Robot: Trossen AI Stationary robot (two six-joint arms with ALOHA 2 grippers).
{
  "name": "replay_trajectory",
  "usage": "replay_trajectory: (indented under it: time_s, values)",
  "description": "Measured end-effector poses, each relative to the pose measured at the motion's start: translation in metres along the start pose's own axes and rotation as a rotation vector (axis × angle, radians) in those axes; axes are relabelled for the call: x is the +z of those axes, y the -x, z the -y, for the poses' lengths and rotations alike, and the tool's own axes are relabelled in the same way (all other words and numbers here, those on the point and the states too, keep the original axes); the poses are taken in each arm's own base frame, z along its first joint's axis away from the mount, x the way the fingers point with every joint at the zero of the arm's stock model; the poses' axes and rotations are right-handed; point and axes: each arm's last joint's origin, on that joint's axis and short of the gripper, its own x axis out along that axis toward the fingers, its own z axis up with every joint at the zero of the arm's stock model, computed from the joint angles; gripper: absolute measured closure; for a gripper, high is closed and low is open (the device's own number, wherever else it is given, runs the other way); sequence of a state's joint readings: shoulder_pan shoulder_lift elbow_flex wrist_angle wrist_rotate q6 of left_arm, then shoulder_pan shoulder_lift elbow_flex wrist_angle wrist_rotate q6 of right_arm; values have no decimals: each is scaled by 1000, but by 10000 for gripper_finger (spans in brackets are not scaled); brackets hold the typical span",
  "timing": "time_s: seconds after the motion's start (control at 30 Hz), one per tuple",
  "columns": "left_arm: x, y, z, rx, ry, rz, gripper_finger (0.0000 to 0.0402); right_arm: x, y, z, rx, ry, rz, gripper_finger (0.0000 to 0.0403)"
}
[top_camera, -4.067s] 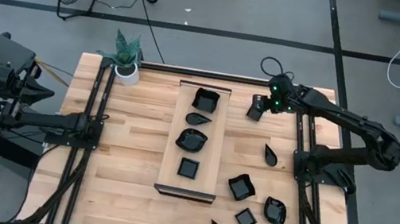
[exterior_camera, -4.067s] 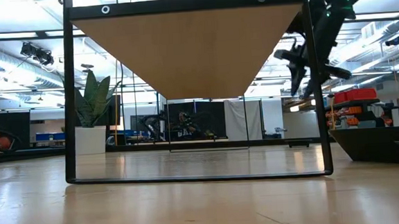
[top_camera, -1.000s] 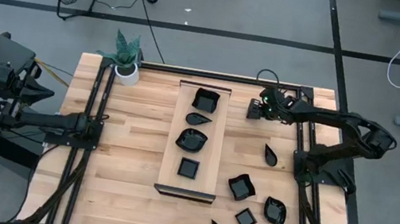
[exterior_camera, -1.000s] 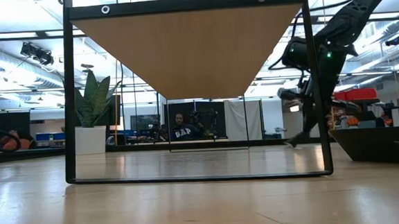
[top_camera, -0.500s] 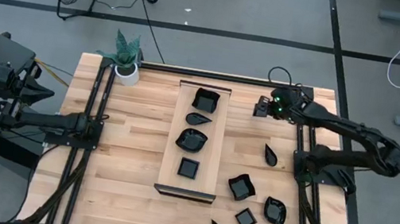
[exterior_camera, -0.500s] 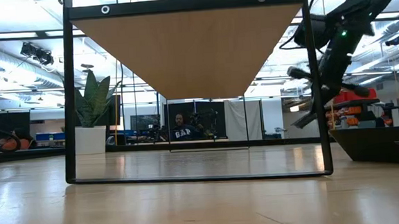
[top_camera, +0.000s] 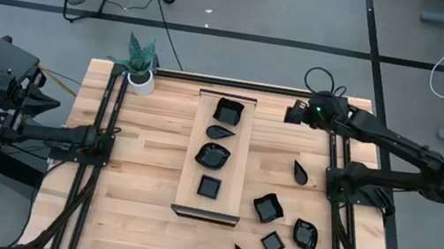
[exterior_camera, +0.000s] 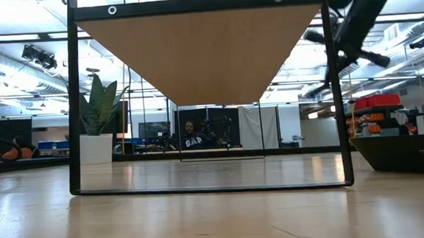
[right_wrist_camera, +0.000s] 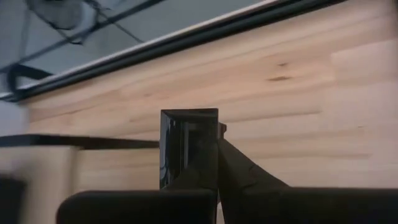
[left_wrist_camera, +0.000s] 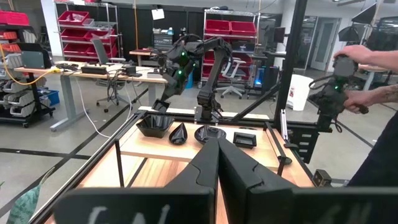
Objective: Pick & Place Mini shaped plates
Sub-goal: Stack the square plate on top of the square plate on the shelf
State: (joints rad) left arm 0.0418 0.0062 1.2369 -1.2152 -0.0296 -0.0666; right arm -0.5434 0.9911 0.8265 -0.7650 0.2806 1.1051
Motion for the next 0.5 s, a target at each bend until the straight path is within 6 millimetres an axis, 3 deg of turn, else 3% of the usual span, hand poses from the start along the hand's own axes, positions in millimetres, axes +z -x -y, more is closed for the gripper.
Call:
replay_trajectory:
  time_s: [0.23, 0.5]
  values:
    - [0, 0, 0, 0, 0, 0, 387, -12, 24, -25, 133, -27, -17, 402]
    - [0, 0, 0, 0, 0, 1, 387, -46, 43, -43, 295, -67, -89, 402]
